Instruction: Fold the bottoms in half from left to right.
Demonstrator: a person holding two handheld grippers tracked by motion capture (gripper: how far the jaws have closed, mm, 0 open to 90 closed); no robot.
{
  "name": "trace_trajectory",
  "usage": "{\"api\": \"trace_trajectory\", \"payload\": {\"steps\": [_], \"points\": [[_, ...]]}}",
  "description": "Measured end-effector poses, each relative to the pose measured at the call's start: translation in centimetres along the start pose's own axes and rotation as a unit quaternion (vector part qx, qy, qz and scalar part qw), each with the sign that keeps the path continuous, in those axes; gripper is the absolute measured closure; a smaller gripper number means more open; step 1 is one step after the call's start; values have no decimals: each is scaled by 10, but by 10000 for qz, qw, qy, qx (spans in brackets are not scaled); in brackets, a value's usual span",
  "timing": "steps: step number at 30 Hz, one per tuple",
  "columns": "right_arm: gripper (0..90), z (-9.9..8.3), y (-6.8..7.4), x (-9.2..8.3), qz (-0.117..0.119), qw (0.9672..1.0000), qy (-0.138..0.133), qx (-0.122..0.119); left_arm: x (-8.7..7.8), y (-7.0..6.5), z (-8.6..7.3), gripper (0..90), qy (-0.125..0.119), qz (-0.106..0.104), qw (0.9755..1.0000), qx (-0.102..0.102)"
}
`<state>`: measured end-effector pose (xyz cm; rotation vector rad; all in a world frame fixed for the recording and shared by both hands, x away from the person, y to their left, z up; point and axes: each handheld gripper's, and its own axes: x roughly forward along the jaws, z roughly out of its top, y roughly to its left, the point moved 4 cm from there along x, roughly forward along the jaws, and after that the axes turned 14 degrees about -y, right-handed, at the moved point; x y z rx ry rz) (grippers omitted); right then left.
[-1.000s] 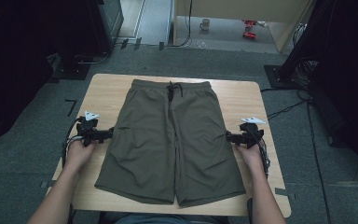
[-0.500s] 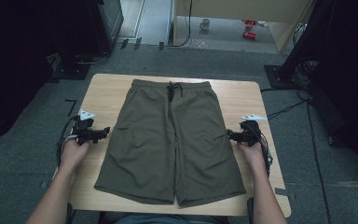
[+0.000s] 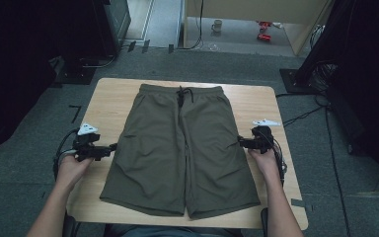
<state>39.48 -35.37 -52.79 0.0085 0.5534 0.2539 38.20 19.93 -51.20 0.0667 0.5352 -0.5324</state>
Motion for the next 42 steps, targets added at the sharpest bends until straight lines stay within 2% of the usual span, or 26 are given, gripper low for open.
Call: {"api": "trace_trajectory", "payload": {"steps": [4, 5, 12, 18, 25, 26, 30, 34, 37, 40, 42], "points": [[228, 1, 1, 0, 34, 10000, -12, 27, -5, -3, -4, 157, -16, -179, 9997, -144], [228, 2, 2, 0, 50, 10000, -4, 40, -8, -5, -7, 157, 25, -291, 9994, -165], [226, 4, 8, 2, 113, 9999, -11, 21, -14, -13, -17, 158, 122, -499, 9987, -43], [226, 5, 14, 3, 159, 9999, 6, -58, -18, -20, -23, 169, 122, -562, 9983, 47], [223, 8, 19, 3, 232, 9997, -39, -51, -19, -31, -33, 187, 217, -702, 9970, 253], [223, 8, 19, 3, 232, 9997, -39, -51, -19, -31, -33, 212, 217, -702, 9970, 253], [223, 10, 22, 3, 223, 9997, -72, -100, -18, -32, -35, 218, 273, -713, 9966, 324], [230, 13, 29, 3, 337, 9993, -102, -91, -16, -34, -38, 239, 301, -746, 9961, 364], [233, 16, 35, 4, 414, 9990, -105, -90, -14, -38, -39, 243, 334, -748, 9954, 505], [243, 19, 39, 3, 472, 9986, -158, -161, -15, -38, -38, 244, 321, -804, 9953, 444], [245, 20, 40, 3, 496, 9984, -179, -186, -14, -39, -39, 243, 333, -814, 9950, 473]]}}
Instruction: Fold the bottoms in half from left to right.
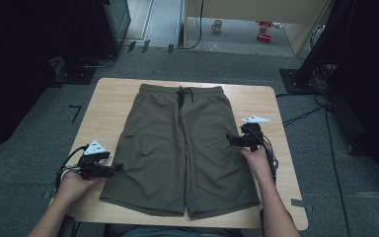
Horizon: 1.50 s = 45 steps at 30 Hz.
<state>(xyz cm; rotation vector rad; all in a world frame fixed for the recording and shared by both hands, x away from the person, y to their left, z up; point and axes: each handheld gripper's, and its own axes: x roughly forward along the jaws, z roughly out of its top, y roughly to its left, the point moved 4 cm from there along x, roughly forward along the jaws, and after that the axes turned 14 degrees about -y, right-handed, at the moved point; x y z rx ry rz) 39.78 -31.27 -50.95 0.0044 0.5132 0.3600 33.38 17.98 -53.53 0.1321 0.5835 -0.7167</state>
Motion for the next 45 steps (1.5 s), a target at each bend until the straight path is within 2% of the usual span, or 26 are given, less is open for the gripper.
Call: {"api": "trace_trajectory", "payload": {"steps": [3, 10, 16, 20, 26, 31, 33, 35, 38, 45], "points": [[252, 6, 9, 2, 123, 9998, -43, -118, 2, -3, -1, 242, 19, -7, 9999, 114], [266, 17, 26, 11, 269, 9995, -48, -148, 3, -6, -2, 191, 2, -34, 9998, 184], [276, 30, 44, 22, 467, 9988, -56, -168, 3, -8, -4, 201, 18, 14, 9990, 444], [276, 38, 53, 29, 562, 9983, -49, -154, 3, -8, -4, 210, 10, 16, 9990, 440], [282, 49, 67, 41, 666, 9976, -4, -206, 1, -12, -4, 335, -56, -66, 9988, 479], [293, 55, 74, 50, 728, 9972, -2, -171, 0, -14, -4, 385, -90, -90, 9988, 475], [309, 61, 79, 55, 777, 9968, -132, -141, 0, -16, -4, 437, -95, -103, 9988, 475], [318, 64, 82, 59, 797, 9966, -194, -121, -1, -17, -4, 462, -88, -125, 9987, 485], [313, 66, 86, 67, 897, 9960, -15, -46, -1, -18, -4, 493, -85, -135, 9987, 480], [338, 70, 100, 77, 927, 9956, -134, -72, -1, -23, -4, 568, -69, -195, 9986, 494]]}}
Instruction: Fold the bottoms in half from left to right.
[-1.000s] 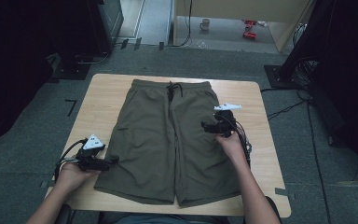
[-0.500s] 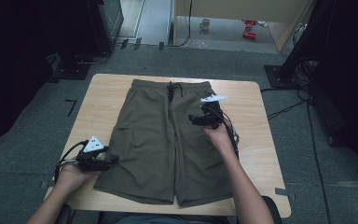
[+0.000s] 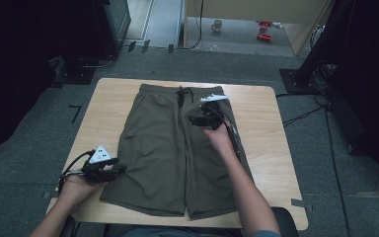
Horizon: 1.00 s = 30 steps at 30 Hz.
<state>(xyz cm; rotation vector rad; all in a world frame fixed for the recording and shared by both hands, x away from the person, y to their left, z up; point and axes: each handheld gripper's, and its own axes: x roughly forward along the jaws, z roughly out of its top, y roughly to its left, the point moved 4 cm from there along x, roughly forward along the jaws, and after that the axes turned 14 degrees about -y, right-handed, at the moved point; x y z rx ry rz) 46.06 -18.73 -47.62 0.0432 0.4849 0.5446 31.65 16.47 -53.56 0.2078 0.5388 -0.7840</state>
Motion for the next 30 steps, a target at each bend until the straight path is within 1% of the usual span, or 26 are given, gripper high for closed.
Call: {"api": "trace_trajectory", "payload": {"steps": [2, 3, 6, 9, 10, 11, 12, 13, 15, 16, 18, 19, 20, 21, 22, 24, 27, 29, 30], "points": [[329, 2, 3, 6, 68, 9999, 108, 66, 0, -1, 0, 577, 13, -11, 10000, 3], [332, 4, 7, 12, 106, 9999, 123, 57, 0, -2, 0, 579, 20, -18, 10000, 8], [338, 9, 13, 19, 130, 9998, 111, 30, 0, -2, 0, 587, 18, -33, 10000, 6], [350, 13, 18, 27, 209, 9997, 123, -4, 0, -2, 0, 595, 24, -42, 10000, 10], [350, 13, 18, 27, 209, 9997, 123, -4, 0, -2, 0, 595, 25, -48, 10000, 14], [354, 14, 20, 29, 231, 9997, 109, -19, 0, -3, 0, 600, 21, -54, 10000, 10], [370, 15, 24, 34, 230, 9997, -11, -97, 0, -3, 0, 604, 24, -60, 10000, 15], [370, 15, 26, 36, 224, 9997, -46, -105, 0, -3, 1, 606, 19, -65, 10000, 16], [370, 15, 27, 39, 237, 9996, -44, -116, 0, -4, 1, 607, 30, -88, 10000, 17], [371, 13, 30, 44, 247, 9996, -20, -148, 0, -4, 1, 608, 32, -96, 9999, 15], [376, 13, 31, 46, 234, 9996, -6, -146, 0, -5, 1, 609, 43, -113, 9999, 27], [380, 13, 33, 50, 239, 9996, 29, -123, 0, -5, 1, 611, 51, -119, 9999, 32], [379, 13, 34, 53, 259, 9996, 120, -66, 0, -6, 1, 612, 57, -136, 9999, 36], [379, 13, 34, 53, 259, 9996, 120, -66, 0, -6, 1, 612, 59, -143, 9999, 49], [379, 15, 35, 55, 312, 9994, 174, -24, 0, -7, 1, 612, 64, -150, 9999, 54], [380, 20, 40, 61, 303, 9994, 130, -103, 0, -7, 1, 612, 74, -163, 9998, 64], [376, 24, 45, 69, 335, 9993, 152, -109, 0, -8, 2, 610, 80, -185, 9998, 45], [376, 26, 48, 73, 346, 9993, 133, -107, 1, -7, 2, 608, 94, -219, 9997, -38], [376, 26, 50, 75, 349, 9992, 123, -133, 0, -7, 2, 609, 95, -227, 9997, -40]]}}
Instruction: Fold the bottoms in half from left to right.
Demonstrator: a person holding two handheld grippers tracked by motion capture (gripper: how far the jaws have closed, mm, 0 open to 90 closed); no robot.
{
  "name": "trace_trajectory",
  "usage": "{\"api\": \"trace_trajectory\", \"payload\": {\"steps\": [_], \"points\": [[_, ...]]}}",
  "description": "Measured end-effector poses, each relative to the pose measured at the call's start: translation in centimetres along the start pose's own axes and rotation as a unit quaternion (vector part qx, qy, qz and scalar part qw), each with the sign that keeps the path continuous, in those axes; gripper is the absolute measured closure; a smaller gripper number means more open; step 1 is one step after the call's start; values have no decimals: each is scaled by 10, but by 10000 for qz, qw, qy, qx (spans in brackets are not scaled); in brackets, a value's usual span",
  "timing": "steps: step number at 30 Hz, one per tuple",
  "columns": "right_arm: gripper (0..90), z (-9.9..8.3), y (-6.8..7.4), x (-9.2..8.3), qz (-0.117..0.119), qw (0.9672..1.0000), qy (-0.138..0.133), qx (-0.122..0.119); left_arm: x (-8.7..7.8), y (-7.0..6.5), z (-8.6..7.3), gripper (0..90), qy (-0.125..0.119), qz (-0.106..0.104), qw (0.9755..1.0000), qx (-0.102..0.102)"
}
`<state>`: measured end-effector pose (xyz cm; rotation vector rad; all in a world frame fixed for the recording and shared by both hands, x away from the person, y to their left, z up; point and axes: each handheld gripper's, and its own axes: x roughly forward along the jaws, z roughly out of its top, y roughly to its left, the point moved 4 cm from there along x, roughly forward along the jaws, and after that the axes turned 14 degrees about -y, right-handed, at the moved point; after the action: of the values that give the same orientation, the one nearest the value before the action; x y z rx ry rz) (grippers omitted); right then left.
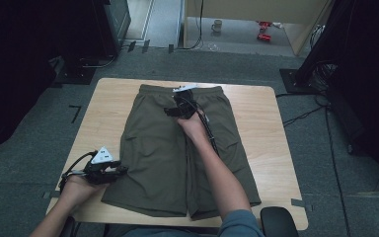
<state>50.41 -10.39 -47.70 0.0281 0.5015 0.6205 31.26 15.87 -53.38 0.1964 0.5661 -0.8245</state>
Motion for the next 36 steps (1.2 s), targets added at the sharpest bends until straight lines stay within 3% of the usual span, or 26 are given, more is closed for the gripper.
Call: {"api": "trace_trajectory", "payload": {"steps": [18, 23, 27, 36], "points": [[365, 6, 16, 46, 70, 10000, 39, 19, 0, -1, 0, 611, -12, -99, 9999, 10], [380, 6, 22, 59, 207, 9997, 143, 30, 0, -2, 0, 611, 6, -125, 9999, 19], [370, 2, 27, 68, 138, 9995, 204, -185, 0, -4, 0, 603, 13, -116, 9999, 60], [341, -1, 39, 91, 178, 9996, 145, -152, -1, -3, -1, 586, 2, -125, 9999, 56]]}}
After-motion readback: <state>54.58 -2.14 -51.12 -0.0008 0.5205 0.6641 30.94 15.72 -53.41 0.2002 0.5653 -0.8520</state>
